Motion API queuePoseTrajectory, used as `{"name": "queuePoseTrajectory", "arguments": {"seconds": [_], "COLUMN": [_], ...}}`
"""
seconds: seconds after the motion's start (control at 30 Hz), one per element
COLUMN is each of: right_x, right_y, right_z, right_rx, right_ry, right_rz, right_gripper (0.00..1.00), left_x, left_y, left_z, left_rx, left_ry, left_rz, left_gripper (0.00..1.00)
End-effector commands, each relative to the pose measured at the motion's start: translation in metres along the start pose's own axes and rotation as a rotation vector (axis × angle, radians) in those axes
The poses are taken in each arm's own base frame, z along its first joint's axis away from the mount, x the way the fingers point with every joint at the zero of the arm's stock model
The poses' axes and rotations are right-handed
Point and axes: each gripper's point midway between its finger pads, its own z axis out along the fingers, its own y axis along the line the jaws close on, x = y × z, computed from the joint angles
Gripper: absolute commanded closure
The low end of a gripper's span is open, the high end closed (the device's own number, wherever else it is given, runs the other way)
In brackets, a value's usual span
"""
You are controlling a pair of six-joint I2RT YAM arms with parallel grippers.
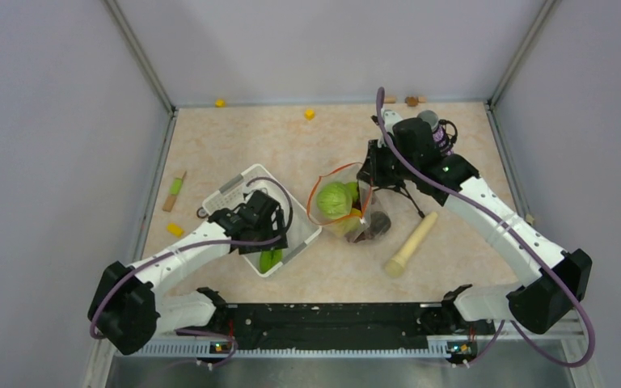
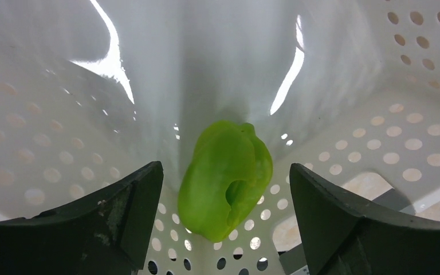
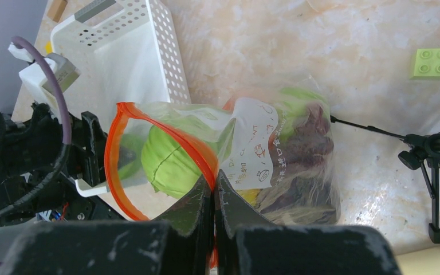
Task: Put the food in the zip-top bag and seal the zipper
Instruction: Pick up the fake fruit from the bin.
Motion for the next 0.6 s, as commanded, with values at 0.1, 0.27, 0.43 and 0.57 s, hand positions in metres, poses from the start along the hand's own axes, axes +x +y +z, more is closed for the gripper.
{"name": "queuePoseTrajectory", "arguments": {"seconds": [0.1, 0.27, 0.43, 0.57], "right_x": [-0.017, -0.018, -0.018, -0.019], "right_y": [0.008, 0.007, 0.006, 0.006], "right_z": [-0.009, -0.009, -0.009, -0.009], "right_rx": [-0.024, -0.021, -0.017, -0.014], "right_ry": [-0.072, -0.073, -0.075, -0.078], "right_rz": [-0.018, -0.020, -0.023, -0.025], "right_gripper": [1.00, 1.00, 1.00, 1.00], "left_x": [0.014, 0.017, 0.017, 0.017], "left_y": [-0.014, -0.005, -0.004, -0.004], "left_z": [0.005, 0.010, 0.013, 0.013], "left_rx": [0.071, -0.026, -0.056, -0.052], "left_ry": [0.111, 0.179, 0.206, 0.206], "left_rz": [0.057, 0.073, 0.087, 0.089], "left_gripper": [0.16, 0.24, 0.33, 0.47]}}
